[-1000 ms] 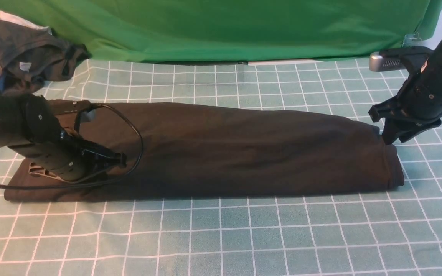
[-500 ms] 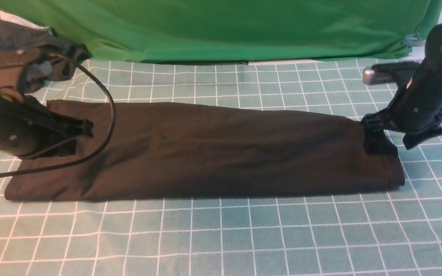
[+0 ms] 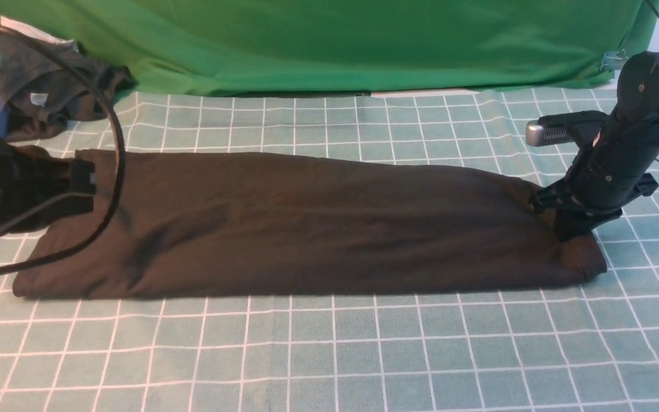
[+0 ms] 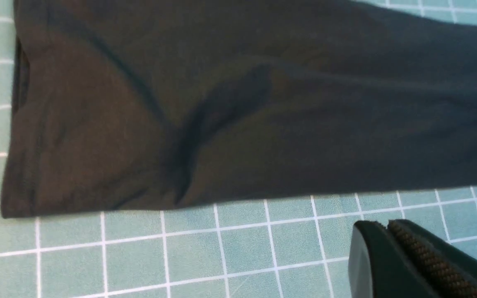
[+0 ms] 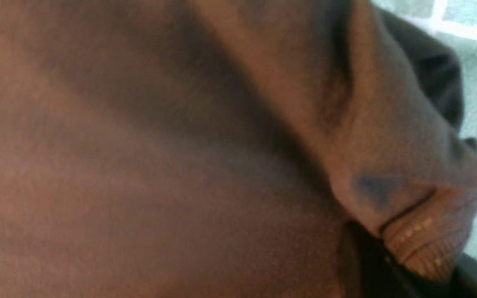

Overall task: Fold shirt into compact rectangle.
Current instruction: 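Pull the folded dark garment lengthwise by its ends to straighten it flat on the table, then fold the right end of the dark garment over onto its left end with the right gripper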

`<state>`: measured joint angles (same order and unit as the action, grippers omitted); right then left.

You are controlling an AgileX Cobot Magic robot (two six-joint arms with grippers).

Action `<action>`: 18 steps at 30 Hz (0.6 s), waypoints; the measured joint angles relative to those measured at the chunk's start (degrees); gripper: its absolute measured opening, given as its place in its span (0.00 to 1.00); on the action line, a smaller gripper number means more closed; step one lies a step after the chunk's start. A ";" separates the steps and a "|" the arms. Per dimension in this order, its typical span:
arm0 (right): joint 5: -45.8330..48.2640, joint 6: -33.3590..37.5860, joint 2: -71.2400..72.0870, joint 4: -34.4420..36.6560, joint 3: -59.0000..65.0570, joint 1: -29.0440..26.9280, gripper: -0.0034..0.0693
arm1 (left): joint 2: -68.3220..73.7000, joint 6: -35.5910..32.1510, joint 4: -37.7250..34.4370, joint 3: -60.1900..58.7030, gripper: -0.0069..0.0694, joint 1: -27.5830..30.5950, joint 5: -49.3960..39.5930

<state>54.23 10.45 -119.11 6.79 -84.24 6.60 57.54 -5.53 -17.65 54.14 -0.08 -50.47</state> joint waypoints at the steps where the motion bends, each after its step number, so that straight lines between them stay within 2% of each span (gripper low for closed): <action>1: 1.71 0.19 -0.05 -0.51 -0.45 -0.41 0.14 | -0.63 -0.10 0.00 0.00 0.09 0.00 -0.37; 5: 7.28 0.14 0.98 -2.02 -1.06 -3.04 0.14 | -2.49 -0.97 0.00 0.00 0.09 0.00 -2.49; 7: 9.97 0.14 3.27 -2.88 -1.06 -6.20 0.14 | -4.01 -1.25 0.00 0.00 0.09 0.00 -3.47; 14: 11.78 -1.42 10.52 -4.43 -1.06 -16.11 0.14 | -7.97 -1.68 0.00 0.00 0.09 0.00 -4.44; 18: 12.44 -1.66 13.45 -5.31 -1.38 -18.21 0.14 | -8.92 -1.76 0.00 0.00 0.10 0.00 -4.94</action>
<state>66.68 8.79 -105.66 1.48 -85.62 -11.61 48.62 -7.29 -17.65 54.14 -0.08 -55.41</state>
